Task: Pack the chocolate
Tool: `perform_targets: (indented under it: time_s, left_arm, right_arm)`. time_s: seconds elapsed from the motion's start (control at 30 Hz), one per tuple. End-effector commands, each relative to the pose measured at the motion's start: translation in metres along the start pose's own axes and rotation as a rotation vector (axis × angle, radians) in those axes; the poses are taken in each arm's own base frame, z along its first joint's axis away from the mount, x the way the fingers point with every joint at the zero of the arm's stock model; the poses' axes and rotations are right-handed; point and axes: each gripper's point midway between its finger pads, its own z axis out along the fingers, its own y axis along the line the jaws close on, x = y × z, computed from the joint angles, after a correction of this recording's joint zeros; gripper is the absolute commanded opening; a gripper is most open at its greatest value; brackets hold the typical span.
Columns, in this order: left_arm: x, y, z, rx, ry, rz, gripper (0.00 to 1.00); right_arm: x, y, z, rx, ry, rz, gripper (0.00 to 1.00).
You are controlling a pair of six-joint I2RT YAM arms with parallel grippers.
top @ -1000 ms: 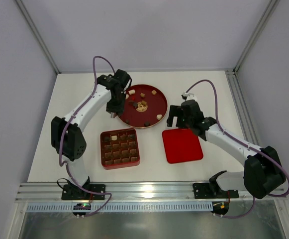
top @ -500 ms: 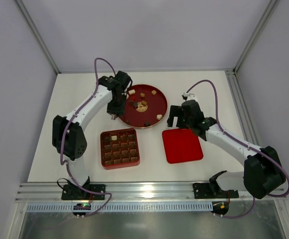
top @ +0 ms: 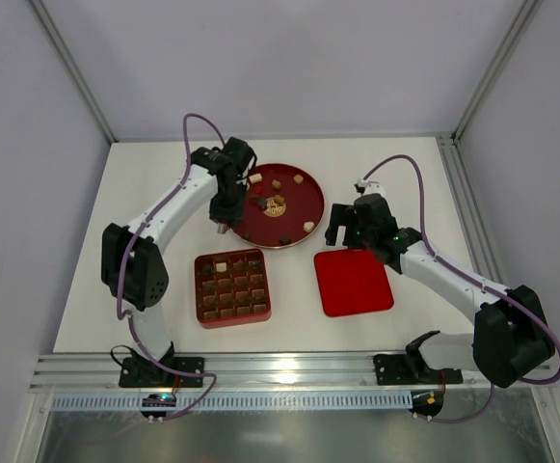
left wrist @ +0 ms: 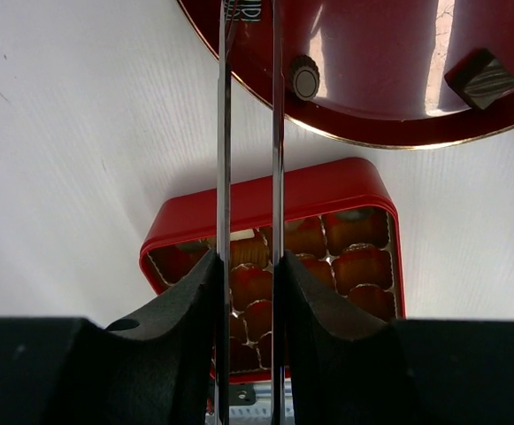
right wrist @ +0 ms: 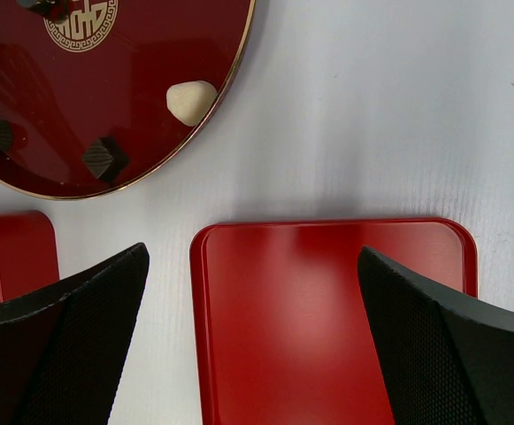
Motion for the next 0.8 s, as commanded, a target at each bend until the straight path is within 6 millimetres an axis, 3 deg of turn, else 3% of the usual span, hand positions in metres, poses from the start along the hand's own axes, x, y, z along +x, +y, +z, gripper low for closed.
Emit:
perform_targets:
  time_s: [0.0, 0.23, 0.77]
  left_arm:
    - [-0.009, -0.010, -0.002, 0.034, -0.027, 0.001, 0.32]
    - [-0.018, -0.021, -0.004, 0.049, -0.037, 0.013, 0.32]
    - [-0.009, -0.002, -0.012, -0.022, -0.036, 0.041, 0.35]
  right_arm:
    - [-0.013, 0.003, -0.005, -0.018, -0.052, 0.002, 1.00]
    - [-0.014, 0.001, -0.006, -0.012, -0.053, 0.003, 1.00]
    - [-0.014, -0.001, -0.007, -0.012, -0.056, 0.007, 1.00]
